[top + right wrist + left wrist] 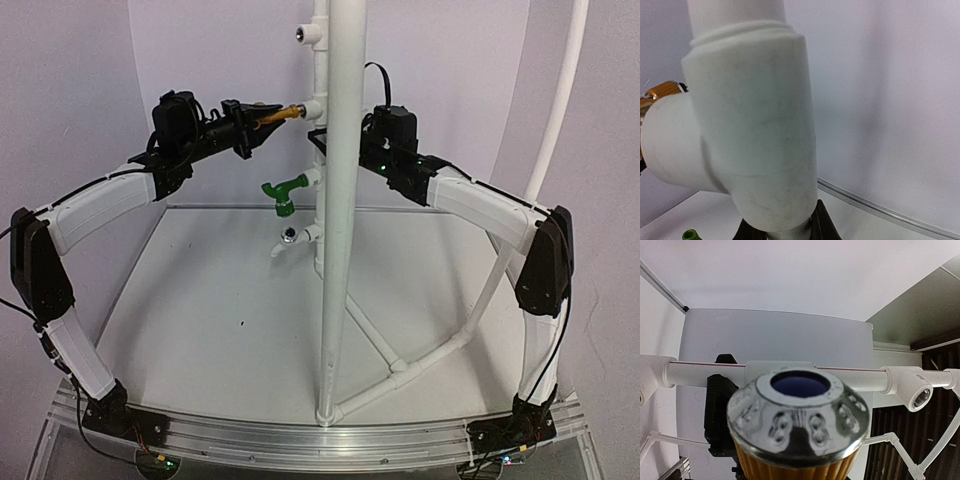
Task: Install the water faucets
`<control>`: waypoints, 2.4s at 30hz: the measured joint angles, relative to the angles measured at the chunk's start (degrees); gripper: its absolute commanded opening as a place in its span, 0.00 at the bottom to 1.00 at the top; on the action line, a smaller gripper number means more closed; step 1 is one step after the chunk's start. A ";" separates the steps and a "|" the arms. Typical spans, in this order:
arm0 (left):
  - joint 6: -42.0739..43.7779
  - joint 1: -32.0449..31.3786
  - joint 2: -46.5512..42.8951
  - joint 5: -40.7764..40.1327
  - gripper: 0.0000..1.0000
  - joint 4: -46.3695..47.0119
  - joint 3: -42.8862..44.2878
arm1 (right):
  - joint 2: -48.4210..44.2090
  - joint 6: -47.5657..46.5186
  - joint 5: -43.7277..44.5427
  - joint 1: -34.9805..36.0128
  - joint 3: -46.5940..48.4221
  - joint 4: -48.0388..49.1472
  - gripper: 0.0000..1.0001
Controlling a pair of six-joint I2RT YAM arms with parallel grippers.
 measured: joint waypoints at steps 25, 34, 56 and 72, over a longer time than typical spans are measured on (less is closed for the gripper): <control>4.21 -0.70 -4.04 -5.53 0.00 -5.17 -3.20 | 0.00 -0.31 0.72 0.33 -1.42 2.66 0.00; 5.96 -1.71 -6.39 -6.02 0.00 -6.50 -1.99 | 0.00 -0.31 0.70 0.35 -1.51 2.84 0.00; 5.91 -2.05 -1.28 -5.64 0.00 -6.87 1.40 | -0.02 -0.35 0.37 0.33 -1.90 3.51 0.00; 7.69 -1.89 -0.20 -5.43 0.00 -13.28 5.77 | -0.13 -0.72 0.17 0.28 -2.56 4.49 0.00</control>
